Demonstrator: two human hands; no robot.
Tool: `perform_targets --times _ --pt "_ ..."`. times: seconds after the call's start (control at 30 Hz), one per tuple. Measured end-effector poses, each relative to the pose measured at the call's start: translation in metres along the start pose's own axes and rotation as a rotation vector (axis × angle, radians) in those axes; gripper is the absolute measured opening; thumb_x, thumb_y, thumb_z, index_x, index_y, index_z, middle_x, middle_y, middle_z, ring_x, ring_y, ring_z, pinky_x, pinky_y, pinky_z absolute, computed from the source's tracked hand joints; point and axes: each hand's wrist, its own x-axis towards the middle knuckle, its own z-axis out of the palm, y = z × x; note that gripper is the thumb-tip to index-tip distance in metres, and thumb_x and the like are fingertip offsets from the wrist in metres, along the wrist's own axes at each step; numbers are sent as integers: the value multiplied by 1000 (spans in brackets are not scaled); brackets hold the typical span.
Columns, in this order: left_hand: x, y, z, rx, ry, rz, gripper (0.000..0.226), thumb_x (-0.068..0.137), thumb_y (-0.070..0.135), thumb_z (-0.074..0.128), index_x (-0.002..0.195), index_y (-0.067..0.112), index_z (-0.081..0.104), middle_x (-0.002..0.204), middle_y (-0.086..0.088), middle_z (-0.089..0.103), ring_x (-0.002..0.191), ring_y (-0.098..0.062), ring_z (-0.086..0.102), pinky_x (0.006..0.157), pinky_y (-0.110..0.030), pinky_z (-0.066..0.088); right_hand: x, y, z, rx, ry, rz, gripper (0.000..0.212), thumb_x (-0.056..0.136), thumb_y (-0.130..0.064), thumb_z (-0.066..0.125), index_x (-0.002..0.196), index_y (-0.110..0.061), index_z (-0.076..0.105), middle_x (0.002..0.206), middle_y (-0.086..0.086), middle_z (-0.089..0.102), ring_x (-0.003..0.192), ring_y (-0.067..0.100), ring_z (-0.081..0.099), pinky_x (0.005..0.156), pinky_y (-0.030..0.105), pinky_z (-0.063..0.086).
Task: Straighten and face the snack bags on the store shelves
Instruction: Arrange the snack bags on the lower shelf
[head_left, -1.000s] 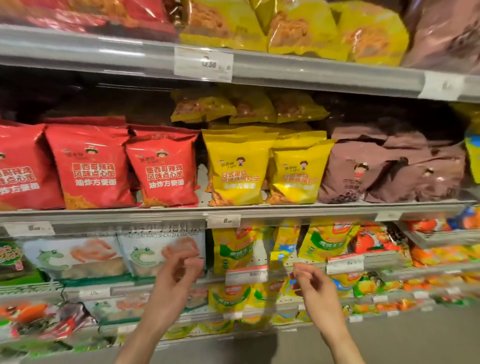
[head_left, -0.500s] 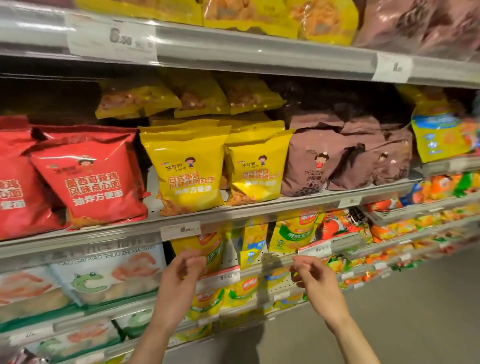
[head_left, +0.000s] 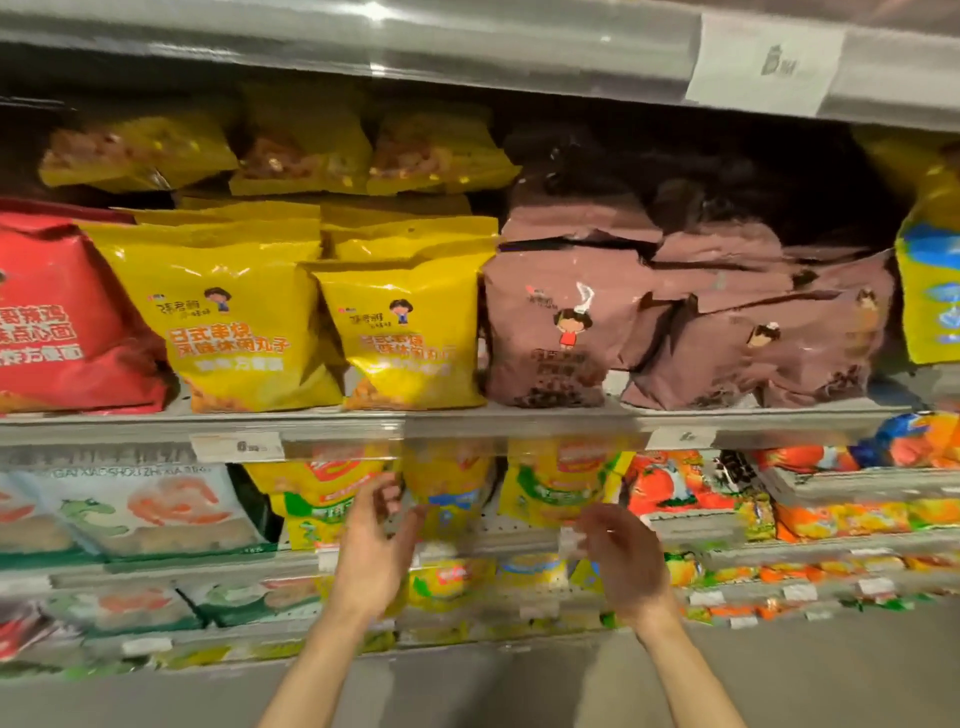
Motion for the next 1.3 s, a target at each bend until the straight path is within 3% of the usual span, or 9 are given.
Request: perform_targets --times 0.13,0.3,0.47,0.6,0.7,0.9,1.0,1.13,1.3 --pt "12 4 30 26 122 -55 54 81 28 86 121 24 51 100 7 61 91 -8 58 84 -23 46 27 16 -29 -62 -12 -20 11 100 -10 63 100 -20 69 96 4 72 84 26 70 73 36 54" --pt "34 9 44 -84 145 -48 45 75 28 91 110 17 65 95 5 78 86 -2 73 78 -17 56 68 4 -47 -18 -32 -129 7 97 -12 67 100 -12 61 87 7 65 82 25 59 76 37 45" --pt "43 10 52 -79 89 -135 77 64 54 89 114 0 66 95 -16 78 82 -32 77 75 -55 62 91 -14 -46 119 -92 -22 74 78 -51 81 139 -23 53 128 5 70 119 27 65 107 51 50" --pt "46 13 59 -10 72 -154 52 80 46 84 90 -4 76 75 -18 77 72 -32 76 82 -42 61 101 -14 -37 173 -93 11 65 77 -32 87 133 -15 57 120 8 72 119 30 66 109 52 49" --pt "42 16 60 19 75 -140 49 88 39 78 72 -8 76 68 -22 73 72 -45 72 62 -22 54 102 -11 -33 156 -87 9 70 72 -42 89 131 -22 57 118 -5 71 115 16 62 111 39 45" --pt "29 17 64 159 66 -101 55 92 45 72 58 2 76 55 -11 71 55 -29 69 68 -43 56 99 -1 -30 182 -76 24 112 48 -80 81 140 -24 49 117 6 73 112 35 69 102 58 53" --pt "21 13 65 215 84 -78 67 92 48 71 57 -10 68 58 -21 69 53 -41 63 60 -46 54 99 1 -29 167 -75 30 98 57 -73 80 136 -24 52 115 8 73 111 35 69 98 62 53" --pt "7 -3 59 285 76 -52 70 88 46 77 40 6 44 41 -22 47 43 -19 41 47 -39 40 103 9 -30 131 -63 57 56 80 -52 79 122 -21 59 105 10 74 104 34 70 96 60 54" --pt "-1 -11 44 227 4 -18 69 83 51 74 49 -4 51 51 -28 56 40 -34 44 49 -42 46 107 16 -31 125 -50 29 46 87 -43 78 120 -14 62 107 9 75 107 32 70 101 57 52"
